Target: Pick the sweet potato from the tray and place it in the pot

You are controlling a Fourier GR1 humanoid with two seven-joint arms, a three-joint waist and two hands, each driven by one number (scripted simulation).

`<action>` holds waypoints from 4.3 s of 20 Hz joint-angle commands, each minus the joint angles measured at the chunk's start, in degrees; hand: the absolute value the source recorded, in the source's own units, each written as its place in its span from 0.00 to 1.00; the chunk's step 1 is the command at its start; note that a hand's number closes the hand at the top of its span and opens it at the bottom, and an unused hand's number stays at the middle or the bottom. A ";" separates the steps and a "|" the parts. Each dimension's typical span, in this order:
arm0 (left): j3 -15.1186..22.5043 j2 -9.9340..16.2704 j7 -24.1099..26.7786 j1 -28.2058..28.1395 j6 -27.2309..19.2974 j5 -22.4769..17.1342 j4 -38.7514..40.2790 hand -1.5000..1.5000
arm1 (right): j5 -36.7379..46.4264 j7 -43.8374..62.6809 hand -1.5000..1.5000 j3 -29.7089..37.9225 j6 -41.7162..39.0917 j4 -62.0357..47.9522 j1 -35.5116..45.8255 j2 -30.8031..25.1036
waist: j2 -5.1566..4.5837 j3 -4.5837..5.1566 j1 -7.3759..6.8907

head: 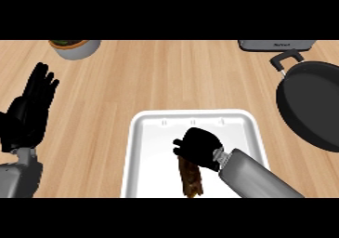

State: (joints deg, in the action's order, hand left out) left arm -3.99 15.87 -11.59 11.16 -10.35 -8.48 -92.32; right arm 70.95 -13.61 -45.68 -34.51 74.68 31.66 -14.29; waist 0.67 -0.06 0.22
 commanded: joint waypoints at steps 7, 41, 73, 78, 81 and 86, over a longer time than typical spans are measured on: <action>-4.09 2.18 -1.00 -2.57 -0.65 -1.03 -1.22 0.50 | -12.49 5.46 1.00 12.47 12.79 21.28 -34.48 -5.10 | 0.40 0.02 5.50; -0.73 -1.07 0.72 0.73 1.95 0.92 1.96 0.50 | -65.79 15.98 1.00 75.55 15.06 36.76 -30.79 -14.05 | -0.87 0.07 -0.33; -1.60 -1.86 -0.41 3.06 2.83 2.49 2.27 0.50 | -40.57 -19.37 0.00 69.42 26.84 -41.36 3.25 -16.67 | -1.04 -0.02 -1.27; -0.64 -3.94 1.05 1.53 2.28 2.44 1.26 0.50 | -50.12 -23.61 0.00 78.45 21.88 -47.75 6.83 -18.26 | -1.28 -0.11 -1.71; 0.39 -4.91 1.23 2.42 -0.08 5.23 1.81 0.50 | -52.85 -25.33 0.00 80.84 16.05 -51.37 6.52 -22.56 | -1.20 -0.08 -1.08; 0.09 -4.50 -1.28 2.34 0.59 4.06 -1.01 0.50 | -55.77 -25.06 0.00 84.51 8.97 -57.90 7.20 -32.07 | -1.34 -0.16 -1.76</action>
State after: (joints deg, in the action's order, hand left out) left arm -4.70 12.18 -11.47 12.97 -8.49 -5.30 -91.63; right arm 17.67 -37.59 36.04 -20.72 21.18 38.73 -40.77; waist -0.57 -0.16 -1.34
